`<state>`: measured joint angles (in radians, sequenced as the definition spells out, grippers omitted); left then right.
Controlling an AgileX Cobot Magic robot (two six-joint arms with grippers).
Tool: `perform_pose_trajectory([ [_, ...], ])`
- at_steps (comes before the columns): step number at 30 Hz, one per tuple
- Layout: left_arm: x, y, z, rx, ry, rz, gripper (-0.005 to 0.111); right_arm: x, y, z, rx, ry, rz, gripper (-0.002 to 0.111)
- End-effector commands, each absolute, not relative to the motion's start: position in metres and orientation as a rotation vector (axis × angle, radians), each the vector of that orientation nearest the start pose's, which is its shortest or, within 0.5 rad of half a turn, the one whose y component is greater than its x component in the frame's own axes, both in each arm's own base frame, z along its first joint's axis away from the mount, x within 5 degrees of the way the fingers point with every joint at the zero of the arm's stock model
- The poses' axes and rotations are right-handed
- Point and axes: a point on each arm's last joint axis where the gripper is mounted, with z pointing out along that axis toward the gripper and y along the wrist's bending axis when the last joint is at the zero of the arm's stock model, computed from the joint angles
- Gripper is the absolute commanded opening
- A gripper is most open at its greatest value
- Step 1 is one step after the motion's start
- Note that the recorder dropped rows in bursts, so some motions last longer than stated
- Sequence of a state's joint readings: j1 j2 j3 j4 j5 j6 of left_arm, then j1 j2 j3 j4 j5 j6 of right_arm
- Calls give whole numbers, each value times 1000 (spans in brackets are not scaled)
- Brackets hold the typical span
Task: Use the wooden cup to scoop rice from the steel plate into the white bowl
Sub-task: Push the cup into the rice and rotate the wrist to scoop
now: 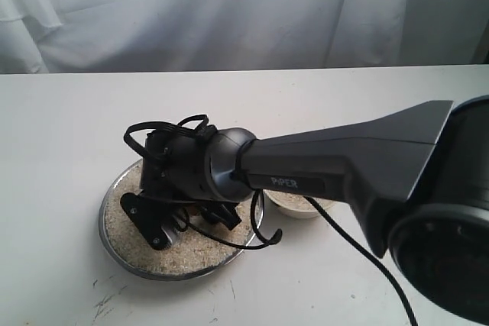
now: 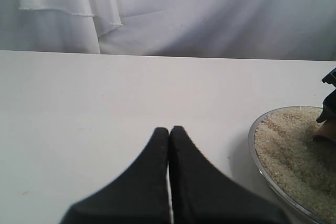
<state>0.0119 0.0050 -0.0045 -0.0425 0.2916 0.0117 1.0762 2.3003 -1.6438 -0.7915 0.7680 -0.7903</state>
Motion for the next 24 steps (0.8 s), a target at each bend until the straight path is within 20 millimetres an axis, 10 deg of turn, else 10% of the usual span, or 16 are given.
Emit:
perform_pose_trajectory([
  [1, 55, -1, 187, -30, 1768, -27, 0, 267, 389, 116, -2531, 1086, -706, 0],
  [24, 55, -1, 187, -29, 1768, -27, 0, 285, 376, 113, -2468, 1270, -454, 0],
])
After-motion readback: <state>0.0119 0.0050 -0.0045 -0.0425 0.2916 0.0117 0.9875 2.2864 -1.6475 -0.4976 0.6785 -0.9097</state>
